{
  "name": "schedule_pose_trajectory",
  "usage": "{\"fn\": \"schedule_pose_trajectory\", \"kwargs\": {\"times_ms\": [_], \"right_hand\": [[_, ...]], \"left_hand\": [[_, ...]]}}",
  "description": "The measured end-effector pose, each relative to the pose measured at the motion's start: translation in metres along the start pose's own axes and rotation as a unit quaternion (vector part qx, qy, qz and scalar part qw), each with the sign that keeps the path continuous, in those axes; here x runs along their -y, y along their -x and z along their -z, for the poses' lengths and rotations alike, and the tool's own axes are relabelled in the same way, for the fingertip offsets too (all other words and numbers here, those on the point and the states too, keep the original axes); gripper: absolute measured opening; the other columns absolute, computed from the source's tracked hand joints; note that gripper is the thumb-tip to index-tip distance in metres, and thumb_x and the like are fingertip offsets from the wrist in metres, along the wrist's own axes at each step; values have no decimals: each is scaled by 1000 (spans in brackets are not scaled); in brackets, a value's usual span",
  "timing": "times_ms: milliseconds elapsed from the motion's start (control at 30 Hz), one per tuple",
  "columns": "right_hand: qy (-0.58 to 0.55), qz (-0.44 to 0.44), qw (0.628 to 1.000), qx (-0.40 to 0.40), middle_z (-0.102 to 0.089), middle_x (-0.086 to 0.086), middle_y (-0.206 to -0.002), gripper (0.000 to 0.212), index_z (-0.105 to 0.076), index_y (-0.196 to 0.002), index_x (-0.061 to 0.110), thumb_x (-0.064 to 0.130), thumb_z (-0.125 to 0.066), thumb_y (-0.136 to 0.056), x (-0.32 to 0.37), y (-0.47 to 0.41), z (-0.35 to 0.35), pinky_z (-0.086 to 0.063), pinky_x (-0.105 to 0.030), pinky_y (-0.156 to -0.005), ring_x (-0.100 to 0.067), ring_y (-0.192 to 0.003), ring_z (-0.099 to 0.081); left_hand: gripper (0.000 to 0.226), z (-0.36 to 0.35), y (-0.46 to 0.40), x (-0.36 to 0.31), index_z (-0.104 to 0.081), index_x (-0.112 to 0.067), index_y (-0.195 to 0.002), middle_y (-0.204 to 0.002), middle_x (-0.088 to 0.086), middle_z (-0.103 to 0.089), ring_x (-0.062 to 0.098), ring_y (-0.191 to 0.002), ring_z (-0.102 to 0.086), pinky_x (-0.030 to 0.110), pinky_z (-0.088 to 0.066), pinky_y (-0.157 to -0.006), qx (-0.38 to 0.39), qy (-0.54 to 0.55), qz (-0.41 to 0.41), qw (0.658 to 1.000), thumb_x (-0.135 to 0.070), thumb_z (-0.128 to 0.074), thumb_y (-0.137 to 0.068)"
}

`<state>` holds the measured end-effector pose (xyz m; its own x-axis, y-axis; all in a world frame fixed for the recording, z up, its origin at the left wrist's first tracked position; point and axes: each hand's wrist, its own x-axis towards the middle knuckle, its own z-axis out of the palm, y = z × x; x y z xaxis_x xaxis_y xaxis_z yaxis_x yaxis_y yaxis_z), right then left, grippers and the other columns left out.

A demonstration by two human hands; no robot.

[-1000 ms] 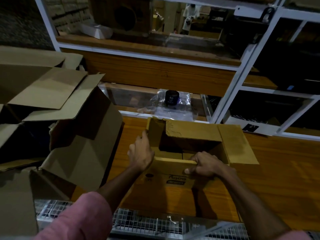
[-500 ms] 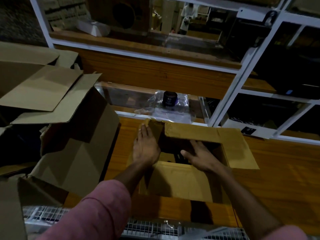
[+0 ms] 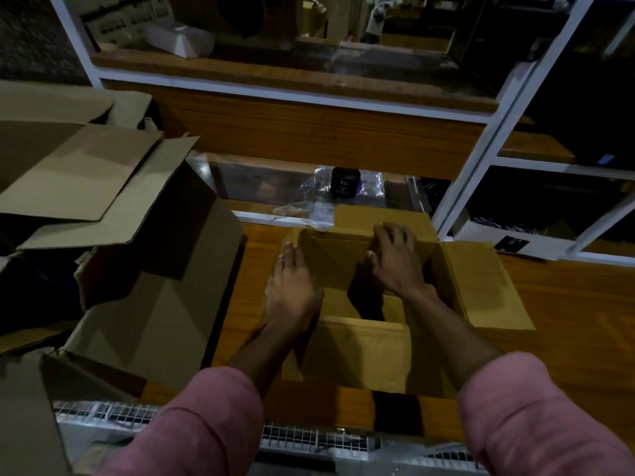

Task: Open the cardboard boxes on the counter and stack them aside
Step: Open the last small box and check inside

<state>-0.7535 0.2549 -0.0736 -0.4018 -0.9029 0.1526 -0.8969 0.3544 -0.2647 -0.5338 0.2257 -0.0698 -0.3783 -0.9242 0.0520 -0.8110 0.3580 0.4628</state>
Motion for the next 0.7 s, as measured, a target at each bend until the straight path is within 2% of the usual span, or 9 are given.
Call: {"fn": "schedule_pose_trajectory", "kwargs": {"times_ms": [167,233,333,433,533,700], "right_hand": [[-48,-32,998,-37,-47,-8,-139,32,-52,-133,20,27,-51,-102,-1,-13,-9,-42,-46,-95,-32,-132,-31],[-48,-40,997,-52,-53,-9,-131,25,-56,-125,18,20,-53,-100,-1,-16,-11,-43,-45,-90,-33,-128,-35],[-12,-47,998,-47,-58,-9,-125,30,-58,-120,18,9,-60,-92,-5,-22,-13,-48,-49,-85,-35,-124,-40],[-9,-55,998,-42,-58,-9,-125,32,-58,-119,18,8,-63,-89,-5,-25,-15,-48,-51,-86,-35,-123,-42],[-14,-49,997,-53,-59,-10,-123,29,-59,-118,18,10,-62,-91,-5,-23,-17,-48,-51,-84,-35,-120,-43],[-54,-26,996,-62,-57,-11,-127,26,-58,-122,16,12,-54,-97,-6,-15,-16,-43,-47,-85,-35,-122,-39]], "left_hand": [[68,-1,3,-1,-14,-14,-159,-168,7,-13,29,-145,-32,46,-38,-112,-13,11,12,1000,-34,-44,-101],[68,-1,4,0,-14,-14,-159,-167,8,-15,30,-144,-34,47,-39,-110,-18,16,11,1000,-34,-44,-101],[67,-3,4,2,-15,-13,-159,-167,9,-17,31,-140,-39,46,-42,-107,-27,14,7,1000,-34,-42,-101],[66,-6,3,2,-15,-15,-160,-167,8,-19,31,-135,-43,47,-45,-103,-30,13,10,999,-34,-40,-102],[65,-8,3,3,-17,-15,-159,-166,8,-21,30,-130,-47,47,-48,-99,-37,11,13,999,-34,-40,-101],[63,-6,4,3,-22,-15,-157,-164,9,-25,31,-132,-46,47,-47,-100,-42,10,16,999,-34,-40,-100]]}}
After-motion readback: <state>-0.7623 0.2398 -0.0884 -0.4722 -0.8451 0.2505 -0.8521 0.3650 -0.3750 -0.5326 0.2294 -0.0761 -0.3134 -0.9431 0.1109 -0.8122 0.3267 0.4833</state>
